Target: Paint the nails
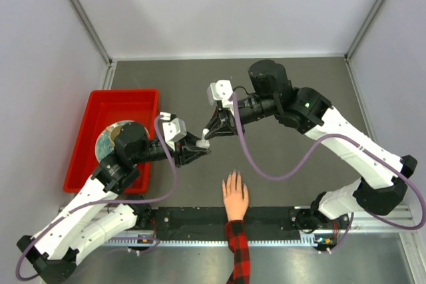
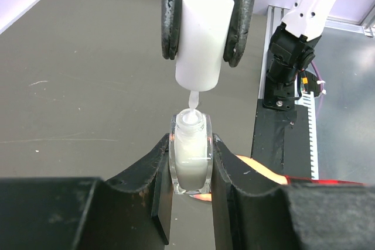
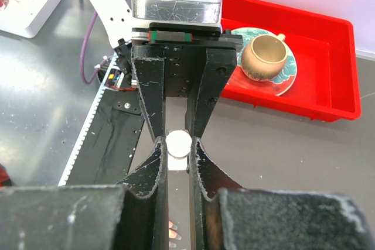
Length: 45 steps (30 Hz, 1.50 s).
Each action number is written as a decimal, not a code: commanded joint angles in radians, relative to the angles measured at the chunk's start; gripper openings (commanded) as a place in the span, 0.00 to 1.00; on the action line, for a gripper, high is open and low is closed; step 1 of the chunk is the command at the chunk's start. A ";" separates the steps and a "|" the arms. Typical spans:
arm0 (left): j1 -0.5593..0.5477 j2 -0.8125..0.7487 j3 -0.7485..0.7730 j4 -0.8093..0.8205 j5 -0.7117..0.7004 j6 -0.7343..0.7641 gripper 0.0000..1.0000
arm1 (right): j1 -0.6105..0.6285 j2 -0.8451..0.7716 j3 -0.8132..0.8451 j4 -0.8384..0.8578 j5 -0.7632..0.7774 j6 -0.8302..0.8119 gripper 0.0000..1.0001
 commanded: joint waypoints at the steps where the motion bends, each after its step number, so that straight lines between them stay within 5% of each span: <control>1: 0.001 -0.004 0.042 0.022 -0.002 0.009 0.00 | -0.013 -0.048 0.012 0.022 -0.008 -0.009 0.00; 18: 0.001 -0.010 0.048 0.013 -0.009 0.011 0.00 | -0.013 -0.069 0.009 0.022 0.026 -0.008 0.00; 24: 0.001 -0.037 0.046 0.005 -0.095 0.018 0.00 | -0.013 -0.114 -0.022 0.056 0.246 0.122 0.00; 34: 0.001 -0.108 0.008 0.114 -0.255 -0.018 0.00 | -0.015 -0.327 -0.350 0.203 0.759 0.554 0.00; 45: 0.001 -0.005 0.000 0.328 -0.388 -0.008 0.00 | -0.027 -0.424 -0.713 0.366 0.833 0.658 0.00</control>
